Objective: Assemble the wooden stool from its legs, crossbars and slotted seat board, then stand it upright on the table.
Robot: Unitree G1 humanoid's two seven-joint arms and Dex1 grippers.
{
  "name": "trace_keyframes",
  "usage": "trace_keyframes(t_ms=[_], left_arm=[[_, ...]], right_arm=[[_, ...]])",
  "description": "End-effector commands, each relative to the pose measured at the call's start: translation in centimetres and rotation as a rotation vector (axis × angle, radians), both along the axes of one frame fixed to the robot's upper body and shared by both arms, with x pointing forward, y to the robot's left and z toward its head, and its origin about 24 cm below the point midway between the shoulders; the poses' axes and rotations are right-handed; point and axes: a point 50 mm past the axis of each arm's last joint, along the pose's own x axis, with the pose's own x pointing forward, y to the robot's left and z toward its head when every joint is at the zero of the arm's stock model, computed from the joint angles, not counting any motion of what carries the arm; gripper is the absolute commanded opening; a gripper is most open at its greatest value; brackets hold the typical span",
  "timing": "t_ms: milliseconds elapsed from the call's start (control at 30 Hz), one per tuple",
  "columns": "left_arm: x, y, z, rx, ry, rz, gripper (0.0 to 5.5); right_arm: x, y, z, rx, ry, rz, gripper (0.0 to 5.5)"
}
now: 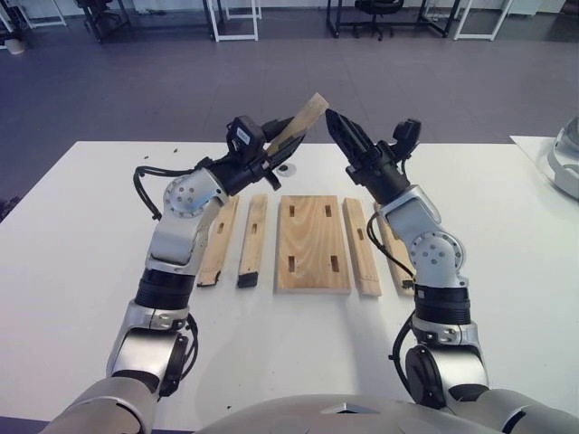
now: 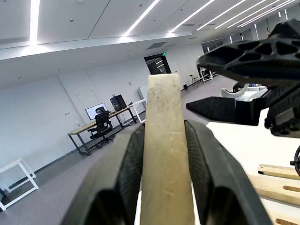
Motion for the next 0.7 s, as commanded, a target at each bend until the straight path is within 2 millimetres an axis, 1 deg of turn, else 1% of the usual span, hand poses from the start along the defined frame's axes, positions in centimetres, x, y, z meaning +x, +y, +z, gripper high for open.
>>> trace_keyframes(t_ms=[33, 100, 333, 400, 467, 567, 700], left_arm=[[-0.6, -1.1, 0.3, 0.066, -0.046, -0.072, 1.28], [-0.9, -1.4, 0.2, 0.078, -0.052, -0.093, 1.28], [-1.1, -1.5, 0.0, 0.111, -0.065, -0.097, 1.28], [-1.1, -1.4, -0.1, 0.113, -0.066, -0.094, 1.28], [-1.1, -1.4, -0.2, 0.119, -0.065, -0.092, 1.28], [-1.1, -1.4, -0.4, 0.127, -0.065, -0.089, 1.28], [-1.1, -1.5, -0.7, 0.146, -0.058, -0.097, 1.28]], right_arm=[[-0.4, 0.7, 0.6, 0.028, 0.002, 0.043, 3.90], [-0.3, 0.8, 0.6, 0.061, 0.026, 0.041, 3.90], [-0.7, 1.1, 0.6, 0.077, 0.046, 0.060, 2.53], [-0.9, 1.2, 0.6, 0.087, 0.051, 0.067, 2.00], [-0.9, 1.1, 0.6, 0.095, 0.054, 0.066, 1.65], [-1.0, 1.0, 0.6, 0.094, 0.056, 0.059, 0.97], [-1.0, 0.9, 0.6, 0.092, 0.052, 0.049, 0.42]])
